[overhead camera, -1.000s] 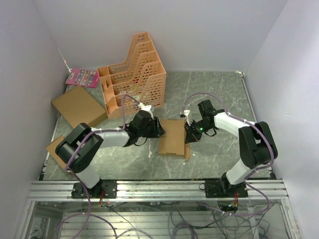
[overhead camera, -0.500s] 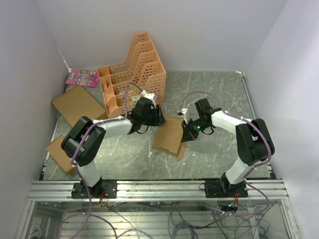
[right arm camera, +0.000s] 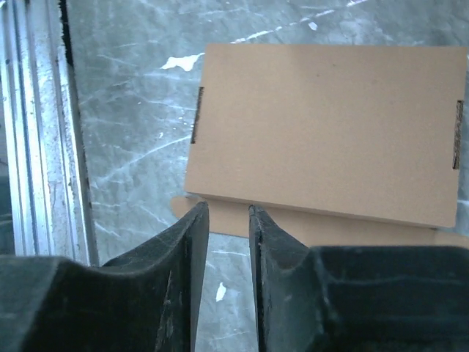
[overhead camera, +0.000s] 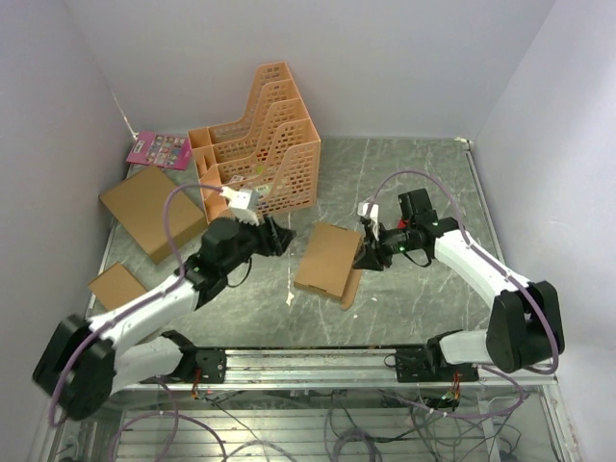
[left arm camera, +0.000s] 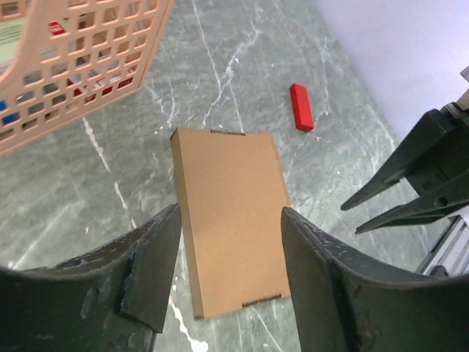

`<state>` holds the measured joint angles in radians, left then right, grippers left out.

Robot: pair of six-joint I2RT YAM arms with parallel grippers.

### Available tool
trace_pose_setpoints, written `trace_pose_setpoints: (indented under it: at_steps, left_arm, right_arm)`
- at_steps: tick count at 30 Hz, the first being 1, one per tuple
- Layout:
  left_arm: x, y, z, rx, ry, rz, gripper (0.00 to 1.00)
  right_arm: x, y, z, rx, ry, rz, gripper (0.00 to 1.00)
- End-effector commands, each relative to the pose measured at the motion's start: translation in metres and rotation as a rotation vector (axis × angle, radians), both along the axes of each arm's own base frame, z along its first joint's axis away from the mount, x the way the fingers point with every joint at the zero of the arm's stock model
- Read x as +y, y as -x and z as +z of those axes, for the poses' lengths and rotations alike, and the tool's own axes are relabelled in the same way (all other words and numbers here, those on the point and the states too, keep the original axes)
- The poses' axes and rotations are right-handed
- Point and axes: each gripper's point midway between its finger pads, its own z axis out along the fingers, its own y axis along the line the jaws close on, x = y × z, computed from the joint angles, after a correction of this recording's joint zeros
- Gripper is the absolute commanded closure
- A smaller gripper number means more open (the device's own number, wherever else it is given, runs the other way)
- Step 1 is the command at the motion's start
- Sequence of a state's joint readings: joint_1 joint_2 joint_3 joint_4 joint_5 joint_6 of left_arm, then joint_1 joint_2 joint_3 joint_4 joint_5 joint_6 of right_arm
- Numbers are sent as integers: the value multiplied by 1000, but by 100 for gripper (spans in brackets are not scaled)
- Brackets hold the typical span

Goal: Fold the paper box

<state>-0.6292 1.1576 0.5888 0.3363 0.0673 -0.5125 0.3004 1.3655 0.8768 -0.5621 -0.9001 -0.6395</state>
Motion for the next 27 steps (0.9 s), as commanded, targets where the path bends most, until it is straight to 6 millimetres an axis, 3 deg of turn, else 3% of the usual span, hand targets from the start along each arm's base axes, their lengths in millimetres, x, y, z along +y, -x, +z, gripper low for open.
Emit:
trace_pose_setpoints:
  at_steps: [1, 5, 10, 14, 19, 23, 27]
  left_arm:
    - [31, 14, 32, -163, 117, 93, 25]
    - [42, 40, 36, -225, 215, 69, 9]
    - [37, 60, 25, -187, 267, -8, 9]
    - [31, 67, 17, -162, 281, -49, 10]
    - [25, 67, 4, -142, 251, -81, 11]
    - [26, 66, -12, -116, 228, -74, 12]
    - [27, 64, -25, -86, 223, -56, 13]
  right_arm:
    - [2, 19, 12, -94, -53, 110, 62]
    - [-11, 38, 12, -228, 5, 268, 42]
    - [-30, 64, 0, -409, 91, 476, 27]
    - [-44, 78, -18, -580, 193, 603, 23]
    - [-36, 85, -14, -810, 188, 595, 16]
    - [-22, 82, -13, -898, 154, 518, 21]
    - [-11, 79, -27, -864, 172, 478, 42]
